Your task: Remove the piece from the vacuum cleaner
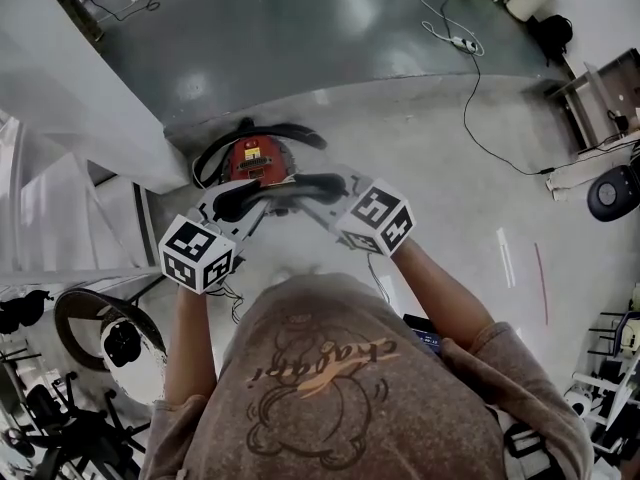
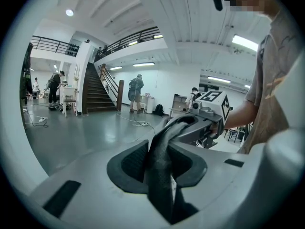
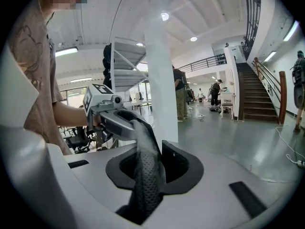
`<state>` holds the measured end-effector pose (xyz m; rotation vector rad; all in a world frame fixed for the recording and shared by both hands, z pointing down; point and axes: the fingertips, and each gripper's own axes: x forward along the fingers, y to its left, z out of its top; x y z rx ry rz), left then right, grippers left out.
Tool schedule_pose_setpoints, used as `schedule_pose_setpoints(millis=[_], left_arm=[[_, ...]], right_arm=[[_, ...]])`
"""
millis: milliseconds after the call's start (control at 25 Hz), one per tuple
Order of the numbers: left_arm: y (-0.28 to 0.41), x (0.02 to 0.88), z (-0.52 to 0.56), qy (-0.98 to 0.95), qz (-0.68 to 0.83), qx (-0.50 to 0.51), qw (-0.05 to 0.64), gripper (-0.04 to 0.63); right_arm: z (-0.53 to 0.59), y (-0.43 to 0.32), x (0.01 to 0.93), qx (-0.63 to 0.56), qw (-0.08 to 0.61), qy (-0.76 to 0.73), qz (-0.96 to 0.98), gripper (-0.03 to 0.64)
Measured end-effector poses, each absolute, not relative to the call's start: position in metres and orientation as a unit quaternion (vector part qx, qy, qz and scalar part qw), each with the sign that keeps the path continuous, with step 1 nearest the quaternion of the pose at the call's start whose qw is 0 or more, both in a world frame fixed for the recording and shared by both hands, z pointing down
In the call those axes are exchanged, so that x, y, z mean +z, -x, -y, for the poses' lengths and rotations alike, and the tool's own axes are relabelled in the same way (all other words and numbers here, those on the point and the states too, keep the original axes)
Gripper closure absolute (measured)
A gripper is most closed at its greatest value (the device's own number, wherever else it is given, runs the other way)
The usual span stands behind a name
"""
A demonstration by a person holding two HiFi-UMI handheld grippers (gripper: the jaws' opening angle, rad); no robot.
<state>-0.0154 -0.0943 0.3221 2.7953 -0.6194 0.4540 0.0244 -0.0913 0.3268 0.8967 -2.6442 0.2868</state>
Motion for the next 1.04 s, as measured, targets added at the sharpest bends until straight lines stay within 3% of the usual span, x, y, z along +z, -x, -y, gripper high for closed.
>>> schedule_pose_setpoints(millis=[1040], left_arm=[[0.027,0.331,0.07,-0.951,0.229,0.153,0.138,0.503]], right_arm=[[0.068,-0.013,0.335,0.108,0.17,-0.307,0.93,0.551]])
